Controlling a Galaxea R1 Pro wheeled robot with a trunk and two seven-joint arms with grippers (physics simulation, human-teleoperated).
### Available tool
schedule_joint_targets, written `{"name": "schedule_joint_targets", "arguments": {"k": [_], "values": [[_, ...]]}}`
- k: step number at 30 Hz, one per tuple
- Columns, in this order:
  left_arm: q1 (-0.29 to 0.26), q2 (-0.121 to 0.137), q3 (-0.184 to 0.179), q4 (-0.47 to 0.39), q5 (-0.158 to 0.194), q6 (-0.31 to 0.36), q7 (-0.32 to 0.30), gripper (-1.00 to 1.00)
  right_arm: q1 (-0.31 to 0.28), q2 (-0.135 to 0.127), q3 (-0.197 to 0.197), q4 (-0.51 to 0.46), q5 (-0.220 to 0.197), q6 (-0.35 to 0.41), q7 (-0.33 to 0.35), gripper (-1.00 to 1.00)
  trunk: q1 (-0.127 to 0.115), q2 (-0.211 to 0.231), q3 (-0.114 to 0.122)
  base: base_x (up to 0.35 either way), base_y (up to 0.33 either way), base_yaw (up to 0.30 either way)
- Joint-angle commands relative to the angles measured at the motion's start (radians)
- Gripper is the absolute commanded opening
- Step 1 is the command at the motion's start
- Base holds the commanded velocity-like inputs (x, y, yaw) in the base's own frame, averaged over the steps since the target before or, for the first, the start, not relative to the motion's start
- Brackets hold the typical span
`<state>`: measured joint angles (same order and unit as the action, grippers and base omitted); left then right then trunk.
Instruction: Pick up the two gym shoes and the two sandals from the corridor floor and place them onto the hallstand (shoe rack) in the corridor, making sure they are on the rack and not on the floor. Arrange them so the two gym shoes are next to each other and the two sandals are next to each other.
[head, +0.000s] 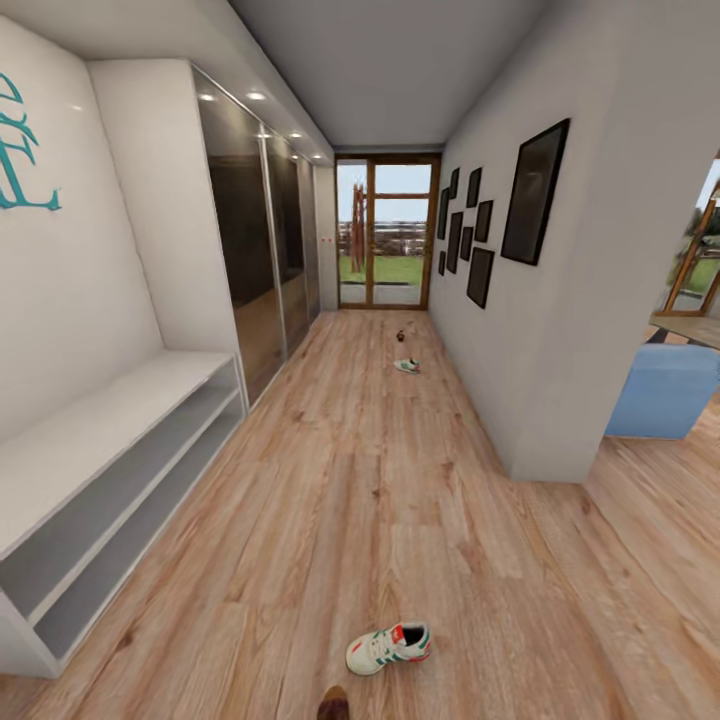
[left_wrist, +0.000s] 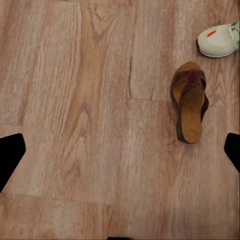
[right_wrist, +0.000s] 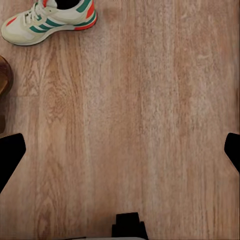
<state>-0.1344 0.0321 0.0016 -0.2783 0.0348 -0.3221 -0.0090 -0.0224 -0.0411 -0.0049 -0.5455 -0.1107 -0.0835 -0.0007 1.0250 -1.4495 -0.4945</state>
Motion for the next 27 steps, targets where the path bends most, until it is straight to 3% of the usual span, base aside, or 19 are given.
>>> {"name": "schedule_joint_targets", "arguments": {"k": [1, 15, 27], "values": [[-0.001, 0.0, 0.0, 0.001, 0.004, -0.003, -0.001, 1.0, -0.001, 0.0, 0.002, 0.001, -0.011, -0.004, 0.0, 1.0, 0.0, 0.0, -0.001, 0.023, -0.244, 0.0], [-0.001, 0.0, 0.0, 0.001, 0.004, -0.003, 0.0, 1.0, -0.001, 0.0, 0.002, 0.002, -0.011, -0.004, -0.001, 1.0, 0.0, 0.0, -0.001, 0.005, -0.224, 0.0], [-0.001, 0.0, 0.0, 0.001, 0.004, -0.003, 0.0, 1.0, -0.001, 0.0, 0.002, 0.001, -0.011, -0.004, -0.002, 1.0, 0.0, 0.0, -0.001, 0.0, -0.03, 0.0]]}}
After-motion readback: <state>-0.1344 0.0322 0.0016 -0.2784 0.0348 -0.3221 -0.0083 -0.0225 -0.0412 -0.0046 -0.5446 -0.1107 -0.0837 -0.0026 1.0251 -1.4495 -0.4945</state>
